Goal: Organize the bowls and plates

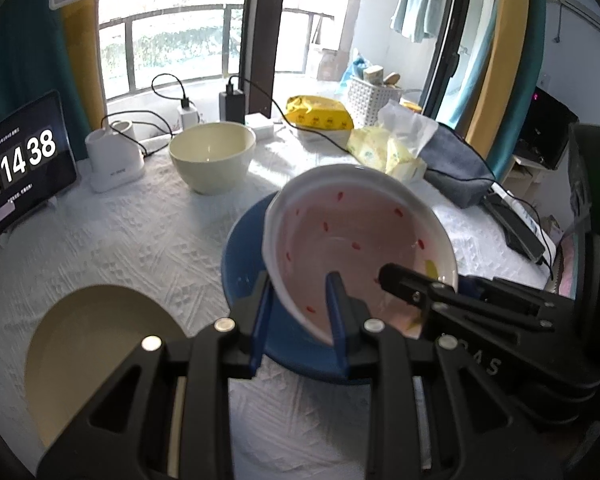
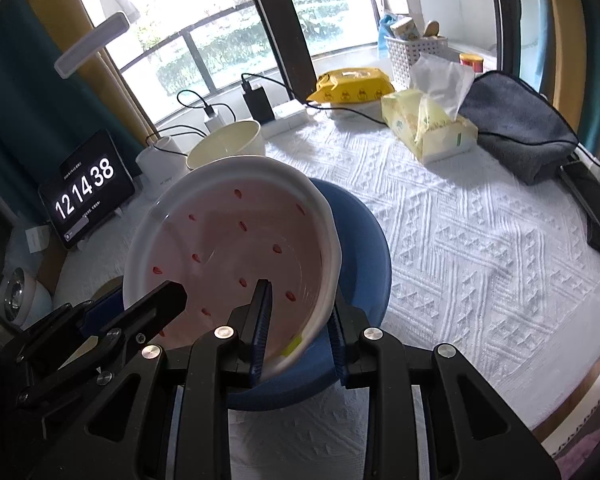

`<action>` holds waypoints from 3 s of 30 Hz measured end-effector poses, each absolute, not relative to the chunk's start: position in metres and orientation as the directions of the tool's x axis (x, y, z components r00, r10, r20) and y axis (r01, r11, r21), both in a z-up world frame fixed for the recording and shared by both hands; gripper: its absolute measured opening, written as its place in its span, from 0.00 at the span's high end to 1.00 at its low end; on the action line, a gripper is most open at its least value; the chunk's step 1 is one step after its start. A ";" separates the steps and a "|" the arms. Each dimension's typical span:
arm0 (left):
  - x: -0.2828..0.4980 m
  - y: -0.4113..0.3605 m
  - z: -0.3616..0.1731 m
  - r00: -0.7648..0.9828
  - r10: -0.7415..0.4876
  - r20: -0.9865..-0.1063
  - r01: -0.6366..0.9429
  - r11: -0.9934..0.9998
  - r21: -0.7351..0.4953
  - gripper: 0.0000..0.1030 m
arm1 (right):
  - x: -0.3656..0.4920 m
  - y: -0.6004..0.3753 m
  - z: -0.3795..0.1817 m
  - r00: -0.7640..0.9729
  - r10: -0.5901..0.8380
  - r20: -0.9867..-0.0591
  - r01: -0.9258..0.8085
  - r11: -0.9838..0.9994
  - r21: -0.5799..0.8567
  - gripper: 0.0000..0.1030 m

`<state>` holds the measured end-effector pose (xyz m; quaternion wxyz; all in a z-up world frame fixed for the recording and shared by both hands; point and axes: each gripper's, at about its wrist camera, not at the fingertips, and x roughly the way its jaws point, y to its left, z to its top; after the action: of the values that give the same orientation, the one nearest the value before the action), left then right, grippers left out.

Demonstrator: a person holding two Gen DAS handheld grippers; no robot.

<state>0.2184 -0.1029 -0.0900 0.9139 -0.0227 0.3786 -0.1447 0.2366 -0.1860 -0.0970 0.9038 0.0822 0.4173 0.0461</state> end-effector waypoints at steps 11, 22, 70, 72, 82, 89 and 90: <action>0.224 -0.105 -0.103 0.644 -0.271 -0.716 0.237 0.960 -0.150 0.73 | 0.241 -0.187 -0.105 0.628 0.142 -0.765 -0.017 0.986 0.168 0.72; 0.226 -0.100 -0.100 0.650 -0.266 -0.712 0.228 0.962 -0.150 0.71 | 0.247 -0.187 -0.107 0.616 0.117 -0.779 -0.009 0.990 0.141 0.66; 0.236 -0.064 -0.051 0.731 -0.278 -0.623 0.205 0.961 -0.188 0.56 | 0.260 -0.165 -0.059 0.675 0.162 -0.720 -0.087 0.986 0.141 0.61; 0.240 -0.063 -0.050 0.733 -0.275 -0.622 0.200 0.961 -0.190 0.56 | 0.264 -0.164 -0.057 0.677 0.167 -0.717 -0.095 0.986 0.139 0.61; 0.266 -0.051 -0.044 0.742 -0.235 -0.628 0.149 0.971 -0.188 0.56 | 0.295 -0.160 -0.048 0.671 0.201 -0.714 -0.155 0.979 0.130 0.61; 0.291 -0.043 -0.045 0.740 -0.206 -0.641 0.101 0.975 -0.196 0.56 | 0.326 -0.157 -0.042 0.672 0.215 -0.708 -0.200 0.974 0.106 0.61; 0.295 -0.042 -0.045 0.740 -0.200 -0.642 0.096 0.976 -0.195 0.56 | 0.332 -0.157 -0.041 0.671 0.218 -0.709 -0.208 0.973 0.102 0.61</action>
<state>0.2950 -0.0421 -0.0452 0.9297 -0.0746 0.3518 -0.0796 0.3317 -0.1570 -0.0413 0.9139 0.0064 0.3889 0.1163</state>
